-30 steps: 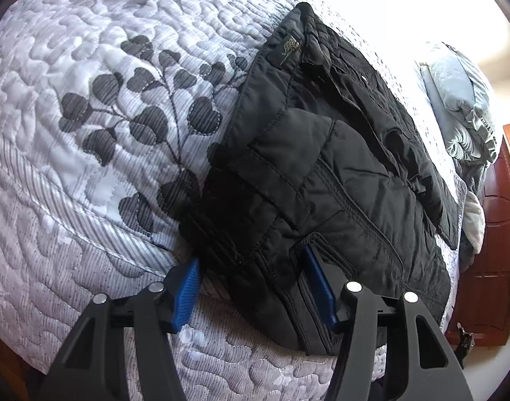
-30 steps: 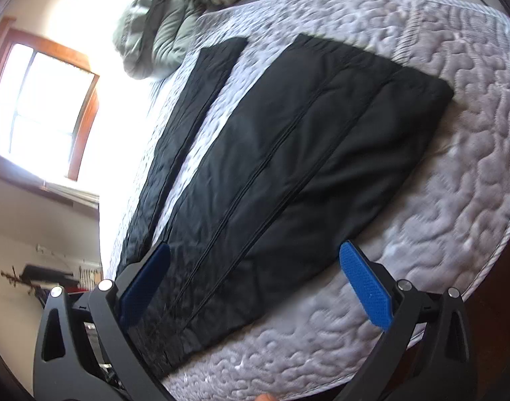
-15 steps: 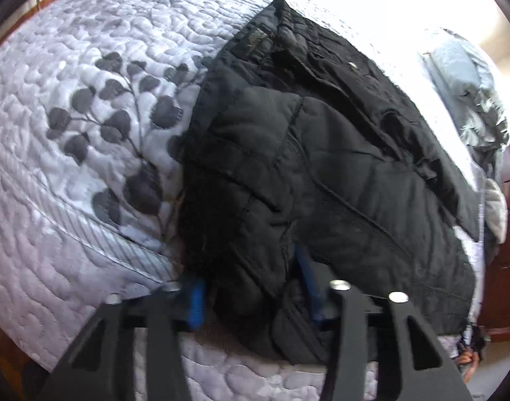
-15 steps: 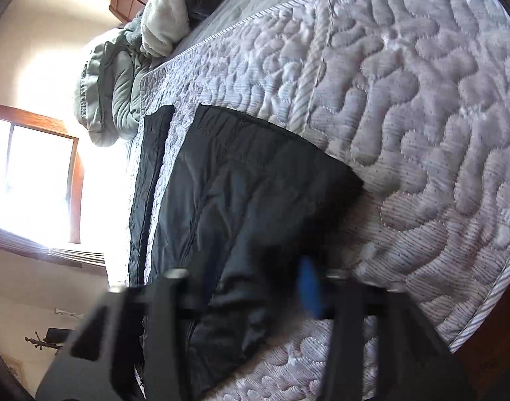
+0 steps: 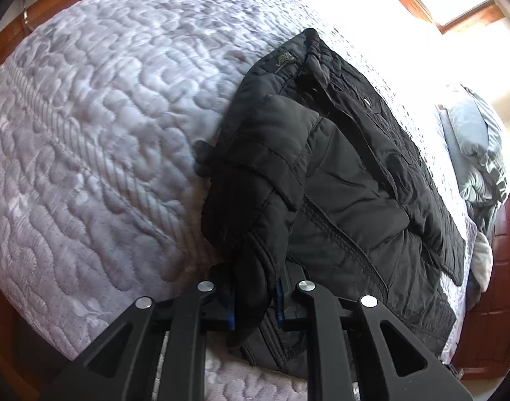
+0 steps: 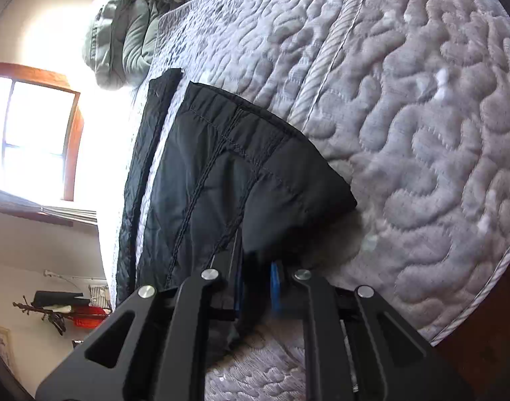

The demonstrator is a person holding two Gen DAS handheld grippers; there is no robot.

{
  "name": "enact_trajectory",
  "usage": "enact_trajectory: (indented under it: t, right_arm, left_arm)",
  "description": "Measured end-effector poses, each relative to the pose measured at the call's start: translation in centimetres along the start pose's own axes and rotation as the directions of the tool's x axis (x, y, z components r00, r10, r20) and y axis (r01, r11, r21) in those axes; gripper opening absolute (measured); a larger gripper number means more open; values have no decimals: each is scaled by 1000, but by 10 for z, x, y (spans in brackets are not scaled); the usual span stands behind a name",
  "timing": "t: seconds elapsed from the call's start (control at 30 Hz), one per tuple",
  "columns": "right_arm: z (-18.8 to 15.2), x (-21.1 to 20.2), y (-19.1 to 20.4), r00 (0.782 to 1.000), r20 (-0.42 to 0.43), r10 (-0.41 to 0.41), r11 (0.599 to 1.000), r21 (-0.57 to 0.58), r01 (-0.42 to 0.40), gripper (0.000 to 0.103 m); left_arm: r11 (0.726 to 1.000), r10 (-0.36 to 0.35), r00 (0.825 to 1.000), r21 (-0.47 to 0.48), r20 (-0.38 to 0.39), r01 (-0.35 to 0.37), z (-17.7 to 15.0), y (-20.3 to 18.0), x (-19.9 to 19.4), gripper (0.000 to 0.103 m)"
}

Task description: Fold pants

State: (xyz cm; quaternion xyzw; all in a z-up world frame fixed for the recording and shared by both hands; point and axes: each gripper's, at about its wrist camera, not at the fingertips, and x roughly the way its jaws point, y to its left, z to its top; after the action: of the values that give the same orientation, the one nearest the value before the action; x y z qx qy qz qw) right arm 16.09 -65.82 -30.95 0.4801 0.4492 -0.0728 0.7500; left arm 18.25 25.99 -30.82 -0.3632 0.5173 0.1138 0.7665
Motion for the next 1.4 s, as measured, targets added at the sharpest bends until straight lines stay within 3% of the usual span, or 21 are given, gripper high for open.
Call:
enact_trajectory:
  t: [0.1, 0.23, 0.27, 0.3, 0.33, 0.4, 0.43, 0.5, 0.57, 0.7, 0.87, 1.0, 1.27, 1.3, 1.33, 1.4]
  right_arm:
    - [-5, 6, 2, 999, -13, -33, 999, -14, 33, 14]
    - [-2, 2, 10, 996, -35, -84, 996, -45, 82, 18]
    - [0, 1, 13, 994, -50, -101, 993, -69, 97, 27]
    - [2, -3, 16, 990, -55, -132, 987, -103, 126, 32]
    - [2, -10, 21, 984, -36, -177, 975, -142, 170, 43]
    - [3, -29, 33, 962, 28, -270, 938, -219, 269, 45]
    - [6, -36, 43, 957, 53, -285, 923, -255, 289, 46]
    - [12, -45, 67, 956, 89, -279, 897, -330, 293, 56]
    - [21, -45, 96, 966, 100, -238, 882, -394, 258, 84]
    - [52, -6, 163, 985, 32, -167, 863, -479, 162, 88]
    - [93, 66, 225, 990, -86, -116, 872, -485, 60, 88]
    - [119, 104, 254, 985, -141, -95, 882, -471, 18, 88]
    - [158, 158, 295, 981, -144, -129, 859, -511, 38, 88]
    - [161, 163, 297, 981, -148, -128, 855, -518, 33, 88]
    - [163, 169, 300, 980, -151, -129, 850, -527, 30, 88]
    - [168, 178, 306, 979, -160, -129, 838, -546, 21, 88]
  left_arm:
    - [1000, -25, 1000, -14, -11, 25, 6, 12, 1, 21]
    - [997, 29, 999, 69, 13, -30, 0, 9, -15, 34]
    - [995, 49, 999, 83, 11, -49, -2, 5, -18, 39]
    - [991, 78, 997, 106, 29, -81, -2, 2, -26, 49]
    - [985, 107, 993, 129, 54, -113, 0, 4, -34, 60]
    - [974, 116, 987, 183, 113, -136, 6, -3, -52, 74]
    - [968, 112, 985, 209, 130, -137, 16, -9, -60, 85]
    - [957, 74, 980, 265, 184, -122, 48, -26, -74, 94]
    - [941, 36, 978, 322, 205, -102, 85, -48, -81, 100]
    - [926, -10, 988, 375, 153, -49, 166, -85, -59, 99]
    - [940, -9, 1000, 341, 17, 2, 233, -99, 24, 99]
    - [959, -30, 994, 278, -108, 59, 258, -86, 83, 99]
    - [954, -25, 977, 286, -212, 86, 276, -90, 132, 98]
    - [952, -33, 974, 289, -223, 99, 275, -92, 133, 86]
    - [947, -34, 971, 302, -236, 107, 273, -95, 134, 64]
    - [940, -30, 967, 323, -253, 113, 270, -99, 134, 53]
